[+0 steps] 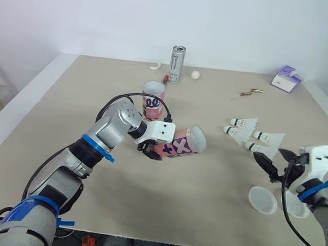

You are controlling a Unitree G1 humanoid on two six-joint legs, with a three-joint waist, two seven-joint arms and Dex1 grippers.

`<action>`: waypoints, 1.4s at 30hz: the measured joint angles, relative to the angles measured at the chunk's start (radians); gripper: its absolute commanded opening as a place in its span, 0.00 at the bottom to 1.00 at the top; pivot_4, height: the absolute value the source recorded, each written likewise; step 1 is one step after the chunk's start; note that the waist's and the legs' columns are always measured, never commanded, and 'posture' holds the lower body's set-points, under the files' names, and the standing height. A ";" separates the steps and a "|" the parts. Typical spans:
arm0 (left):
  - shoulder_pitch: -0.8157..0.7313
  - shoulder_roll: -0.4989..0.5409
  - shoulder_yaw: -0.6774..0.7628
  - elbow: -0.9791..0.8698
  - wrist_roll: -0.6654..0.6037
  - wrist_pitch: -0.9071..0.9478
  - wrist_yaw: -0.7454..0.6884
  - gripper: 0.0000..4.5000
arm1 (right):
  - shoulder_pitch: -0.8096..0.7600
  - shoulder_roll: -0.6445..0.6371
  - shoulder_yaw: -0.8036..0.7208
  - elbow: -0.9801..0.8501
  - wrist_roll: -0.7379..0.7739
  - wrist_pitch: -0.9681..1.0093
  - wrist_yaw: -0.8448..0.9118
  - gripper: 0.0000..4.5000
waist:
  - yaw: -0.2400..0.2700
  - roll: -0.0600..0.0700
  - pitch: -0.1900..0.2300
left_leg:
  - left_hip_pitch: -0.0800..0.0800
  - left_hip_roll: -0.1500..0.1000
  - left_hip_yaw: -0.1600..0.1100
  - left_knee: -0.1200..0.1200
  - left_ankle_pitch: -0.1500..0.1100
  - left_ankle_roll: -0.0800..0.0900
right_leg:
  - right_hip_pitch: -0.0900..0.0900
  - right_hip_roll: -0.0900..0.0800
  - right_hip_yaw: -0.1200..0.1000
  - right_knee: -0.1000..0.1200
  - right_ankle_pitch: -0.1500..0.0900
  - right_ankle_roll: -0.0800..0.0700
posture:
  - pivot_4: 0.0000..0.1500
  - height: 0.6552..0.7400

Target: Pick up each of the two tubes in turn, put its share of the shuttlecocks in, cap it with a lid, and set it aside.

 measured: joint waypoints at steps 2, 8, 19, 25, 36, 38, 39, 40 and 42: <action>0.000 0.000 0.000 -0.002 0.000 0.002 -0.001 0.65 | -0.008 0.000 0.008 0.036 -0.007 -0.009 0.006 0.99 | 0.000 0.000 0.000 | 0.000 0.000 0.000 0.000 0.000 0.000 | 0.000 0.000 0.000 0.000 0.000 0.000 | 1.00 1.00; 0.004 0.003 -0.001 -0.014 0.001 0.008 -0.001 0.65 | -0.050 0.000 0.037 0.113 -0.017 -0.035 0.036 0.99 | 0.000 0.000 0.000 | 0.000 0.000 0.000 0.000 0.000 0.000 | 0.000 0.001 0.000 0.000 0.000 0.000 | 1.00 1.00; 0.007 0.005 -0.001 -0.023 0.001 0.019 0.002 0.65 | -0.133 0.000 0.106 0.177 -0.028 -0.013 0.033 0.88 | 0.000 0.001 0.000 | 0.000 0.000 -0.001 0.000 0.000 0.000 | 0.000 0.001 0.000 0.000 0.000 0.000 | 1.00 1.00; 0.007 0.005 -0.001 -0.023 0.002 0.019 0.003 0.65 | -0.148 0.000 0.106 0.204 -0.036 0.005 0.009 0.25 | -0.001 0.001 0.000 | 0.000 -0.001 0.000 0.000 0.000 0.000 | 0.000 0.001 0.000 0.000 0.000 0.000 | 1.00 1.00; 0.007 0.004 -0.001 -0.023 0.007 0.018 0.003 0.65 | -0.156 0.000 0.106 0.204 -0.038 0.020 -0.013 0.01 | -0.001 0.001 0.000 | 0.000 -0.001 0.000 -0.001 0.000 0.000 | 0.000 0.001 0.000 0.000 0.000 0.000 | 1.00 1.00; 0.007 0.003 -0.001 -0.023 0.007 0.017 0.003 0.65 | -0.123 0.000 0.103 0.146 -0.034 0.028 -0.023 0.01 | 0.000 0.001 0.000 | 0.000 -0.001 -0.001 -0.001 0.000 0.000 | 0.000 0.001 0.000 0.000 -0.001 0.001 | 1.00 1.00; 0.007 0.004 0.000 -0.022 0.007 0.016 0.002 0.65 | -0.107 0.000 0.095 0.109 -0.025 0.037 -0.026 0.01 | 0.000 0.001 0.000 | 0.000 0.000 -0.001 -0.001 0.000 0.000 | 0.000 0.001 0.000 0.000 0.000 0.001 | 1.00 1.00; 0.007 0.003 0.000 -0.021 0.008 0.016 0.003 0.65 | -0.100 0.000 0.089 0.092 -0.023 0.040 -0.027 0.01 | 0.000 0.001 0.000 | 0.000 -0.001 -0.001 -0.001 0.000 0.000 | 0.000 0.001 0.000 0.000 -0.001 0.001 | 1.00 1.00; 0.006 0.000 0.000 -0.018 0.007 0.011 0.003 0.65 | -0.053 -0.017 0.047 -0.010 0.007 0.067 -0.023 0.01 | 0.002 0.003 0.000 | -0.001 -0.001 -0.001 -0.001 0.000 0.000 | 0.000 0.000 0.000 0.000 -0.001 0.001 | 1.00 1.00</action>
